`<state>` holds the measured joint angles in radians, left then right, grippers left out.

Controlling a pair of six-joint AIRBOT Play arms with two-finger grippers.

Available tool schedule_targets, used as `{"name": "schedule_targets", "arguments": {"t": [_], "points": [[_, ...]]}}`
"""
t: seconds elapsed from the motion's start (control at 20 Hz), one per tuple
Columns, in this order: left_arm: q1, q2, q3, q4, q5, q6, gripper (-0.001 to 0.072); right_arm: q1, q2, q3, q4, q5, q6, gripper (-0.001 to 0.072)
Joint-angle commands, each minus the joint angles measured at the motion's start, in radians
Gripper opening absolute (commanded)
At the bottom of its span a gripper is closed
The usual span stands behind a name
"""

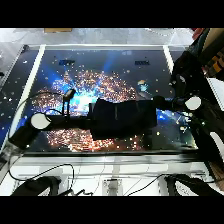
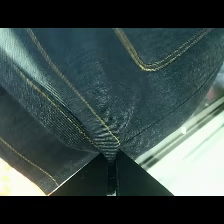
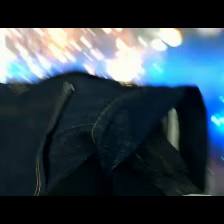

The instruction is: Fold the clothes and pants, and hang the long-sleeved shirts on hangers.

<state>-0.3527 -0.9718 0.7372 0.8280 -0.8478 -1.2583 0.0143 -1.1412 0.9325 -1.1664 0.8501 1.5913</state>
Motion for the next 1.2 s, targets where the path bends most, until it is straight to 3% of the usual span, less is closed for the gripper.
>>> {"name": "schedule_targets", "arguments": {"t": [0.0,0.2,0.25,0.3,0.35,0.4,0.55,0.7,0.8,1.0,1.15], "points": [[-0.038,-0.093,-0.053,0.003,0.150,-0.063,0.0017,-0.020,-0.063,-0.001,-0.100,0.123,-0.016,0.0041],[-0.040,-0.257,-0.053,-0.137,0.157,-0.103,0.0031,-0.020,-0.152,-0.001,-0.100,0.163,-0.016,0.0042],[-0.040,-0.283,-0.051,-0.155,0.162,-0.103,0.0122,-0.020,-0.166,-0.001,-0.103,0.163,-0.016,0.0059],[-0.040,-0.296,-0.051,-0.156,0.169,-0.102,0.0420,-0.020,-0.173,0.000,-0.110,0.158,-0.016,0.0207],[-0.037,-0.297,-0.051,-0.157,0.182,-0.098,0.0720,-0.021,-0.175,0.001,-0.127,0.150,-0.016,0.0519],[-0.034,-0.292,-0.048,-0.155,0.182,-0.091,0.0706,-0.023,-0.175,0.007,-0.151,0.137,-0.016,0.0655],[-0.011,-0.266,-0.004,-0.156,0.178,-0.042,0.0705,-0.077,-0.176,0.063,-0.216,0.117,0.000,0.0655],[0.016,-0.220,0.060,-0.156,0.178,-0.034,0.0705,-0.211,-0.179,0.129,-0.186,0.128,0.016,0.0654],[0.018,-0.190,0.089,-0.156,0.180,-0.032,0.0704,-0.315,-0.210,0.163,-0.074,0.209,-0.086,0.0654],[0.018,-0.166,0.098,-0.156,0.178,-0.005,0.0704,-0.406,-0.346,0.177,0.296,0.415,-0.338,0.0657],[0.017,-0.166,0.098,-0.156,0.178,-0.006,0.0704,-0.351,-0.401,0.177,0.327,0.323,-0.378,0.0669]]}}
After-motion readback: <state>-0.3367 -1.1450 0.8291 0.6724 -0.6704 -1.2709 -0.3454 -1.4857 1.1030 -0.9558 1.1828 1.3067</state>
